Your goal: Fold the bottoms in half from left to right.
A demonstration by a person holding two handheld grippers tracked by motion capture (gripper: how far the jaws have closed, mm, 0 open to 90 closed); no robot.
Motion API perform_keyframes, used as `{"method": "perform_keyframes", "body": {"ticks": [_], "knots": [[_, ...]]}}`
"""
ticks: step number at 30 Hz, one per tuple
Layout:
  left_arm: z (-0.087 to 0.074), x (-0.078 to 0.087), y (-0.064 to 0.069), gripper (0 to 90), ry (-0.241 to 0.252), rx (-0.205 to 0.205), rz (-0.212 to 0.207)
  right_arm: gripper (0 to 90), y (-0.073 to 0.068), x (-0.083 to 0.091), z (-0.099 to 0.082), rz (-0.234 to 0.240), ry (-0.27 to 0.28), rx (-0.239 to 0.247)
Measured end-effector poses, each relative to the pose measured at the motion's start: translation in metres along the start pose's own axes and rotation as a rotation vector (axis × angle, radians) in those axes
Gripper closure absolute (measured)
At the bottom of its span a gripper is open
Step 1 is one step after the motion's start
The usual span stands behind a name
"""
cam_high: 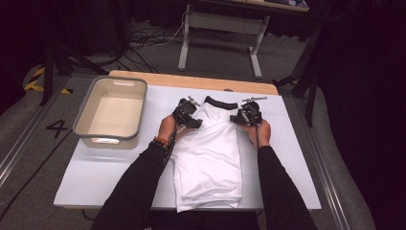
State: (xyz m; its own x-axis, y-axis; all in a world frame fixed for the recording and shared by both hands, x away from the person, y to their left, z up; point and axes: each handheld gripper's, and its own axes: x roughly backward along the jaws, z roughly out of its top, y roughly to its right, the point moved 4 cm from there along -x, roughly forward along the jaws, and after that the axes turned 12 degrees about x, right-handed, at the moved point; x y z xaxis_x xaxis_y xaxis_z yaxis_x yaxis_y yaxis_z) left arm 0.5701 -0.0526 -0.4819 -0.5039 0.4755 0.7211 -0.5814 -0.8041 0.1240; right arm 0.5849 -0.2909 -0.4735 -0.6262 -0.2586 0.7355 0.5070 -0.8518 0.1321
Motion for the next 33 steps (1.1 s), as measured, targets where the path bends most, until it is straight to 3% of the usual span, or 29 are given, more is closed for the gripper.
{"method": "perform_keyframes", "body": {"ticks": [1,2,4,5,7,8,11,14,16,20,22,33], "knots": [[0.000,0.000,0.000,34.6,0.000,0.000,0.000,41.6,0.000,0.000,0.000,0.000,0.000,0.000],[0.002,-0.002,-0.001,38.0,0.004,0.033,-0.017,50.9,-0.003,0.000,0.001,0.019,0.004,0.023],[0.002,-0.002,-0.002,41.3,0.003,0.036,-0.030,55.2,-0.004,0.000,0.002,0.030,0.007,0.031],[0.003,-0.003,-0.001,51.4,-0.001,0.030,-0.049,65.9,-0.005,0.000,0.003,0.057,0.014,0.039],[0.003,-0.003,0.000,56.7,-0.003,0.025,-0.061,70.0,-0.006,0.001,0.003,0.067,0.014,0.045],[0.004,-0.003,0.001,71.2,-0.010,0.015,-0.081,78.3,-0.009,0.001,0.004,0.089,0.018,0.042],[0.005,-0.003,0.003,86.1,-0.024,-0.012,-0.087,80.7,-0.013,0.002,0.005,0.079,0.021,0.070],[0.006,-0.003,0.003,87.5,-0.029,-0.018,-0.084,82.0,-0.014,0.004,0.006,0.079,0.033,0.079],[0.008,-0.001,0.002,88.3,-0.030,-0.040,-0.047,82.7,-0.013,0.006,0.007,0.083,0.058,0.075],[0.012,0.009,-0.001,88.5,0.012,-0.042,-0.031,83.1,-0.015,0.015,0.014,0.077,0.108,0.101],[0.017,0.019,-0.003,88.5,0.046,-0.051,-0.024,83.3,-0.020,0.025,0.022,0.069,0.165,0.122],[0.021,0.051,-0.001,88.5,0.132,-0.074,-0.023,83.4,-0.031,0.053,0.035,0.093,0.278,0.152]]}}
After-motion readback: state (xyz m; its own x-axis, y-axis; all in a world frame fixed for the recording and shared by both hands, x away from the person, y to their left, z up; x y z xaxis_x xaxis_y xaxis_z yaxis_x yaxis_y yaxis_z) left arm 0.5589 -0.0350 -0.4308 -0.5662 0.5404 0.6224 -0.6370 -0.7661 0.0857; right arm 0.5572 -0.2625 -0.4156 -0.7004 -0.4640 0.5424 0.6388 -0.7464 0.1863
